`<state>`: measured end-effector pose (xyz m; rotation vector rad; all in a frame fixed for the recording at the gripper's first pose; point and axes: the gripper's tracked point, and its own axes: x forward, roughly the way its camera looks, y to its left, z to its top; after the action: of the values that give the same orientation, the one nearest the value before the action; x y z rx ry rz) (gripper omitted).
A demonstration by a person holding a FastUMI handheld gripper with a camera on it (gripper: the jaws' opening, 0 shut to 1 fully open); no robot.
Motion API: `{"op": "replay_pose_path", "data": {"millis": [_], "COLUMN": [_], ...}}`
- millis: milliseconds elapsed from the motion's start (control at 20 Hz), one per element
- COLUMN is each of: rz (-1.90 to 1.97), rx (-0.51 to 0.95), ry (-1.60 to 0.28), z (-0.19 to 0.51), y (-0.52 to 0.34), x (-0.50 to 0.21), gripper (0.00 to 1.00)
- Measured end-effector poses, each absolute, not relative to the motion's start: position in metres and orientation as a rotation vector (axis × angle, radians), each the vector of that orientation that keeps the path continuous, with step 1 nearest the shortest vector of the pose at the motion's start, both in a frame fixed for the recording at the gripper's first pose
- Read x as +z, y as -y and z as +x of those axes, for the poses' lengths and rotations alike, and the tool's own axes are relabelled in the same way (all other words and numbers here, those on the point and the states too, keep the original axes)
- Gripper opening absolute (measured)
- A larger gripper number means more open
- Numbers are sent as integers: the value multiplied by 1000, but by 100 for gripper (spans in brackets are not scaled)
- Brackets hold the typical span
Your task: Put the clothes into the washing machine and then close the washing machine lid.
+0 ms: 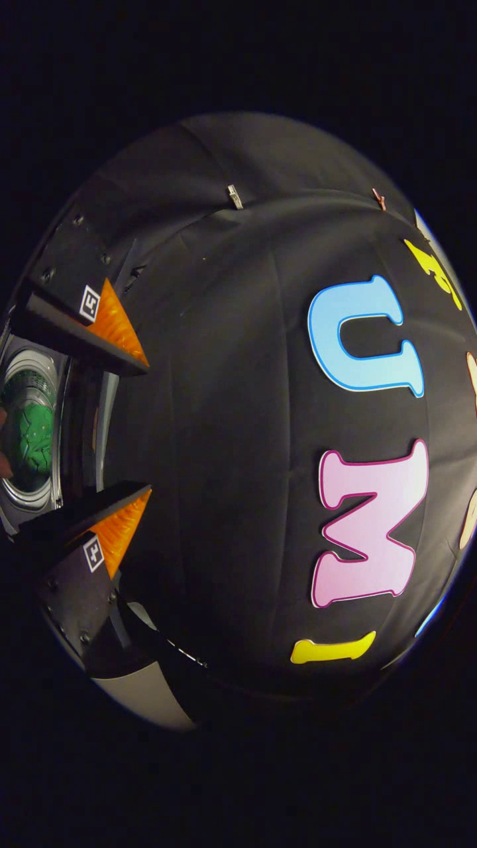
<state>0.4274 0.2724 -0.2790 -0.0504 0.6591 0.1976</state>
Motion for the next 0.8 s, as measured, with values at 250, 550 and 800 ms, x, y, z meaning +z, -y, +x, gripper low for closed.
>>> {"op": "replay_pose_path", "data": {"millis": [250,550,800], "rz": [-53,-50,-48], "rx": [201,209,220], "ry": [-614,-613,-606], "z": [431,428,428], "y": [-272,-272,-273], "x": [-279,-279,-279], "gripper": [100,100,99]}}
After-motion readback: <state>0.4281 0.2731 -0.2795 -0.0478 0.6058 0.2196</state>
